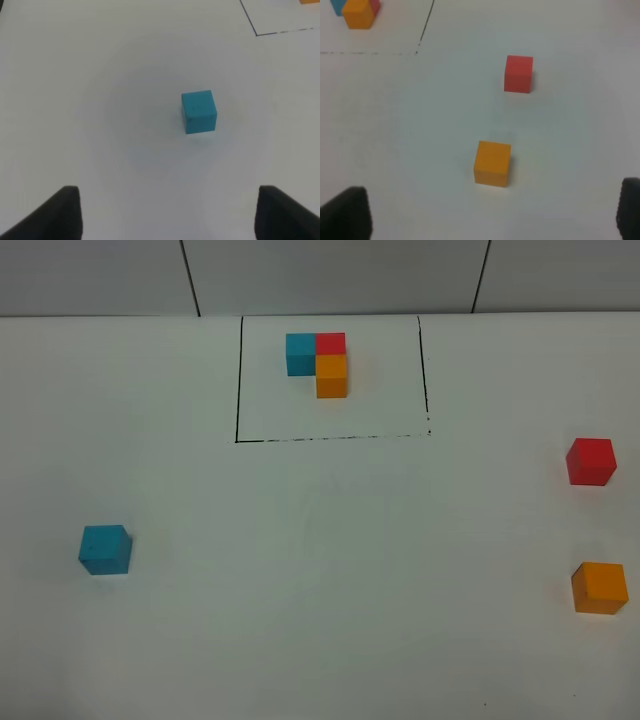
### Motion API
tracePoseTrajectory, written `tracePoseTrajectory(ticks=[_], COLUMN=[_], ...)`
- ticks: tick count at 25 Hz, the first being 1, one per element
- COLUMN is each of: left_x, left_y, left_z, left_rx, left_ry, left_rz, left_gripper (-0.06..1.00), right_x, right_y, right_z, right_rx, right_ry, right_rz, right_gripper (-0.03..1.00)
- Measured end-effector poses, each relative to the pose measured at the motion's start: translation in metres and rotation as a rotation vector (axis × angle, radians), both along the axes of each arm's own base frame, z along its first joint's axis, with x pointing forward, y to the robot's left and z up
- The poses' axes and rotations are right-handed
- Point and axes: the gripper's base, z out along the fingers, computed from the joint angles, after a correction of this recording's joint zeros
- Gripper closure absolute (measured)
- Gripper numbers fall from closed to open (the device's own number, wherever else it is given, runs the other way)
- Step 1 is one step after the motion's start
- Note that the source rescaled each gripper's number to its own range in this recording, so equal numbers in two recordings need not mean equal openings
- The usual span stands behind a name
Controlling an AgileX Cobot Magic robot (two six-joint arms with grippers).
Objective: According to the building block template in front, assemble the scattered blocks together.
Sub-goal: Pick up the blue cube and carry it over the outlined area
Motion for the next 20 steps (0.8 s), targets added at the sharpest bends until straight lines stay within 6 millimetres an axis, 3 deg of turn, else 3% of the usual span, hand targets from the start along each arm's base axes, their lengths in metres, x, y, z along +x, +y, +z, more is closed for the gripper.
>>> tracePoseTrajectory(ticks=[20], left_x=[0.0000], left_y=[0.0000], left_z=[0.0000], left_rx=[0.000], left_ry=[0.000], left_rz=[0.000], left_gripper=[0.32], right_x=[0.0000], right_y=[0.0001], right_z=[0.0000], right_rx=[0.003], right_ry=[0.000], right_rz=[-0.001], right_gripper=[-0.03])
